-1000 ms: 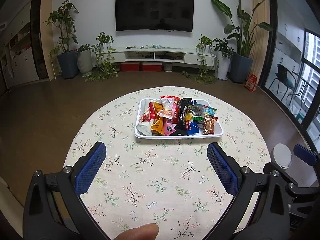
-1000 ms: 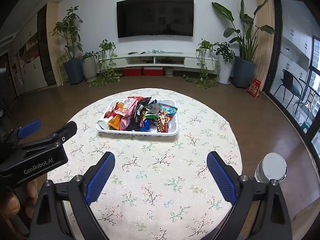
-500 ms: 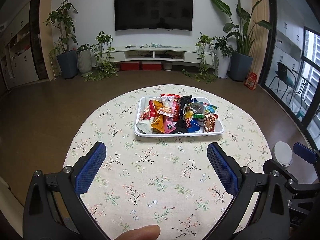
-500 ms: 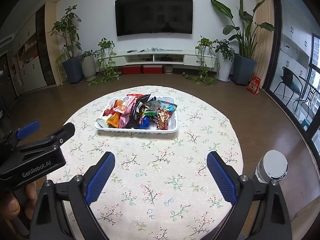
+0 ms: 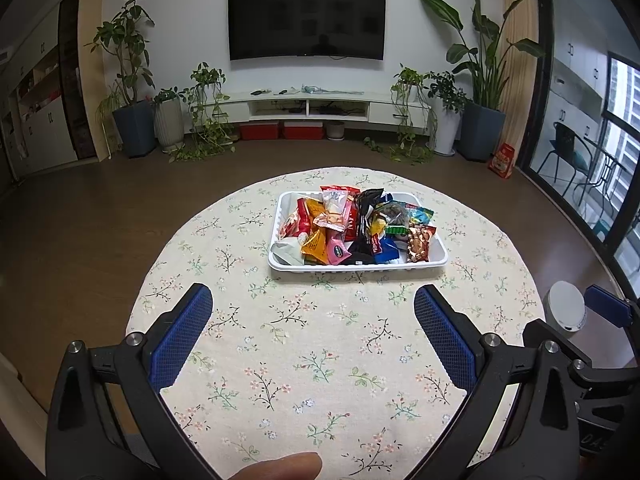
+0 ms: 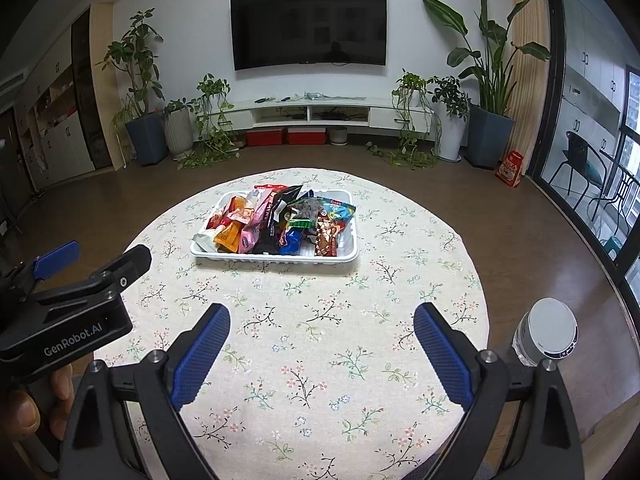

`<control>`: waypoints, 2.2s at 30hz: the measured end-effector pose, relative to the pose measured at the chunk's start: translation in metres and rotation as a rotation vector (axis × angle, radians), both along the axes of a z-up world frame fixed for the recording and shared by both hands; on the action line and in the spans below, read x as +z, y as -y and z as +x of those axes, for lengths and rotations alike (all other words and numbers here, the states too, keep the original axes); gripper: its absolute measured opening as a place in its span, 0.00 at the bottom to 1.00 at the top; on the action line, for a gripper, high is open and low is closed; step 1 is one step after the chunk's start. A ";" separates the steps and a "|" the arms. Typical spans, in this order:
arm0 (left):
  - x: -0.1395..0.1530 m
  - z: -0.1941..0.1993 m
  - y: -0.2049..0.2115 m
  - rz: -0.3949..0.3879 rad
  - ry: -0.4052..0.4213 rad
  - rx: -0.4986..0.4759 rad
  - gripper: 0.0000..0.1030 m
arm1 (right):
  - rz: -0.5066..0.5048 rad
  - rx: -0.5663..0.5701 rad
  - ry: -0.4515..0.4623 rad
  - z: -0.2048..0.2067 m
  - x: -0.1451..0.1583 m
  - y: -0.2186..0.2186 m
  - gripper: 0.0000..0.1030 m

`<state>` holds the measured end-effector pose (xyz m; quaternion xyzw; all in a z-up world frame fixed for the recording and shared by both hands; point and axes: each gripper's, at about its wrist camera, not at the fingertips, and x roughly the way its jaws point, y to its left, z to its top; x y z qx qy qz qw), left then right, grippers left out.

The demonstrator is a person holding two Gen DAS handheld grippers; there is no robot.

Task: Organize snacks

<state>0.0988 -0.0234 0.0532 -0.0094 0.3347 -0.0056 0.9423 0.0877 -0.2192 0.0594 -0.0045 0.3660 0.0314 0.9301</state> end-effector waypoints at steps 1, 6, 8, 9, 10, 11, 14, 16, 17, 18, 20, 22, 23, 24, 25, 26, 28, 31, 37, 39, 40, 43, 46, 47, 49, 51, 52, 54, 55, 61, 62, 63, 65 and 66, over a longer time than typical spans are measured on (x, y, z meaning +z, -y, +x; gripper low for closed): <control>0.000 0.000 -0.001 -0.001 0.000 0.000 1.00 | 0.001 0.000 0.000 0.000 0.000 0.000 0.93; -0.001 0.000 -0.001 0.001 -0.001 0.000 1.00 | 0.000 0.000 -0.002 0.000 0.000 0.001 0.93; -0.001 0.000 -0.001 0.000 -0.003 0.000 1.00 | 0.000 0.000 -0.003 -0.001 -0.001 0.001 0.93; 0.000 0.000 0.000 -0.001 -0.002 0.000 1.00 | -0.001 0.000 -0.003 -0.002 -0.002 0.001 0.93; 0.000 0.000 0.000 -0.001 -0.002 -0.001 1.00 | -0.001 0.001 -0.003 -0.004 -0.002 0.001 0.93; -0.002 0.000 0.000 0.000 -0.003 -0.002 1.00 | 0.000 0.001 -0.004 -0.003 -0.002 0.001 0.93; -0.002 0.000 0.000 -0.001 -0.004 -0.003 1.00 | 0.000 0.001 -0.005 -0.004 -0.002 0.001 0.93; -0.002 0.000 0.000 -0.002 -0.004 -0.002 1.00 | 0.000 0.001 -0.004 -0.004 -0.002 0.001 0.93; -0.002 0.000 0.000 0.000 -0.004 -0.002 1.00 | 0.000 0.000 -0.005 -0.005 -0.002 0.001 0.93; -0.002 0.000 0.000 0.001 -0.004 -0.001 1.00 | 0.000 0.000 -0.005 -0.005 -0.002 0.001 0.93; -0.003 0.000 0.000 0.000 -0.005 -0.003 1.00 | 0.000 0.000 -0.006 -0.005 -0.003 0.001 0.93; -0.005 -0.001 0.000 -0.001 -0.005 -0.004 1.00 | -0.001 0.001 -0.006 -0.007 -0.003 0.001 0.93; -0.004 0.000 0.000 0.000 -0.005 -0.004 1.00 | 0.000 0.001 -0.006 -0.005 -0.002 0.001 0.93; -0.004 0.000 0.000 0.000 -0.006 -0.003 1.00 | 0.000 0.001 -0.006 -0.005 -0.002 0.001 0.93; -0.005 0.000 0.000 0.000 -0.007 -0.003 1.00 | -0.001 0.000 -0.007 -0.005 -0.002 0.001 0.93; -0.005 0.000 0.000 -0.001 -0.007 -0.004 1.00 | -0.002 0.001 -0.008 -0.006 -0.002 0.001 0.93; -0.007 -0.001 0.000 -0.003 -0.008 -0.006 1.00 | 0.000 0.001 -0.007 -0.004 -0.001 0.001 0.93; -0.009 -0.001 0.000 -0.004 -0.009 -0.008 1.00 | 0.000 0.001 -0.008 -0.005 -0.001 0.001 0.93; -0.010 -0.002 -0.001 -0.004 -0.010 -0.007 1.00 | -0.001 0.001 -0.009 -0.007 -0.002 0.000 0.93; -0.010 -0.002 0.000 -0.003 -0.009 -0.007 1.00 | 0.000 0.001 -0.010 -0.005 -0.001 0.000 0.93; -0.010 -0.001 -0.001 -0.003 -0.010 -0.008 1.00 | 0.000 0.001 -0.010 -0.005 -0.001 0.000 0.93; -0.009 -0.001 0.000 -0.003 -0.010 -0.007 1.00 | 0.000 0.001 -0.012 -0.006 -0.001 0.000 0.93; -0.010 -0.001 0.000 0.001 -0.014 -0.006 1.00 | -0.001 0.001 -0.011 -0.008 -0.002 0.000 0.93; -0.011 0.000 -0.001 0.003 -0.016 -0.006 1.00 | 0.000 0.001 -0.011 -0.008 -0.002 0.000 0.93; -0.014 0.000 -0.003 0.003 -0.019 -0.007 1.00 | -0.001 0.001 -0.013 -0.009 -0.002 0.000 0.93; -0.015 0.000 -0.003 0.006 -0.021 -0.005 1.00 | -0.001 0.002 -0.013 -0.007 -0.001 0.000 0.93; -0.016 0.001 -0.004 0.006 -0.023 -0.007 1.00 | -0.001 0.001 -0.013 -0.009 -0.001 0.000 0.93; -0.018 0.001 -0.004 0.008 -0.026 -0.010 1.00 | -0.001 0.001 -0.014 -0.007 -0.001 0.000 0.93; -0.018 0.002 -0.005 0.010 -0.027 -0.009 1.00 | -0.001 0.002 -0.015 -0.008 -0.001 0.000 0.93; -0.020 0.006 -0.007 -0.008 -0.038 -0.017 1.00 | 0.003 0.002 -0.021 -0.020 -0.007 0.002 0.93; -0.020 0.006 -0.008 -0.013 -0.035 -0.019 1.00 | 0.003 0.002 -0.022 -0.018 -0.006 0.002 0.93; -0.018 0.007 -0.008 -0.010 -0.030 -0.019 1.00 | 0.003 0.002 -0.022 -0.018 -0.006 0.002 0.93; -0.017 0.007 -0.008 0.003 -0.021 -0.019 1.00 | 0.003 0.001 -0.026 -0.018 -0.008 0.003 0.93; -0.018 0.008 -0.008 0.003 -0.020 -0.020 1.00 | 0.004 0.000 -0.030 -0.020 -0.009 0.004 0.93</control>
